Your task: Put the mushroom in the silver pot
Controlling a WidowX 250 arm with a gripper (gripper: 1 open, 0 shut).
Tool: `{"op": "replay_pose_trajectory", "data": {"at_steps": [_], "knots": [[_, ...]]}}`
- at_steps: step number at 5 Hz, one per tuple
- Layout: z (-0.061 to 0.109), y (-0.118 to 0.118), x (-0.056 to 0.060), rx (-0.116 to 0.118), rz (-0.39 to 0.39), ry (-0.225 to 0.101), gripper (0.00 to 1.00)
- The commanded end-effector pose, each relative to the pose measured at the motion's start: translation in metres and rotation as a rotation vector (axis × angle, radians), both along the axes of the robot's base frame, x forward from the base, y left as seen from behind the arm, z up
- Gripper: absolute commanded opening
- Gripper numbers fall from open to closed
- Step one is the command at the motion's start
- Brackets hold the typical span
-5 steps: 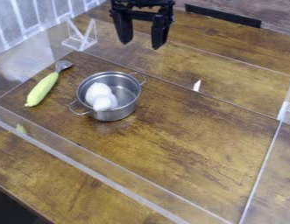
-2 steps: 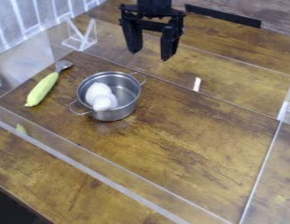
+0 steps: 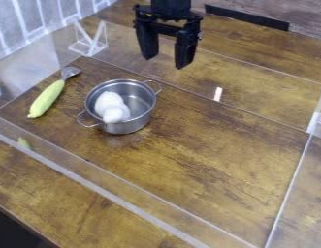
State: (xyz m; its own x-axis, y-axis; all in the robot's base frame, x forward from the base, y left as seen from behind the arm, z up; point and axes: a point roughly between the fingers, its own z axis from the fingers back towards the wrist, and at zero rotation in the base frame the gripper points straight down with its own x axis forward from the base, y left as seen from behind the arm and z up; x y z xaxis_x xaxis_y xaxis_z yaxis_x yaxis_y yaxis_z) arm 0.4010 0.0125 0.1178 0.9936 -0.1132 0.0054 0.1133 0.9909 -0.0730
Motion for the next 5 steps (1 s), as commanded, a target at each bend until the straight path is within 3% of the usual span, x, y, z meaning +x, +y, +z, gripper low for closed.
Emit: {"op": "replay_pose_trajectory", "data": {"at_steps": [1, 3, 5], "knots": [[0.052, -0.002, -0.006, 0.013, 0.042, -0.107, 1.0], [0.044, 0.004, 0.001, 0.014, 0.081, -0.073, 1.0], [0.016, 0.011, 0.011, 0.016, 0.051, -0.046, 1.0]]}}
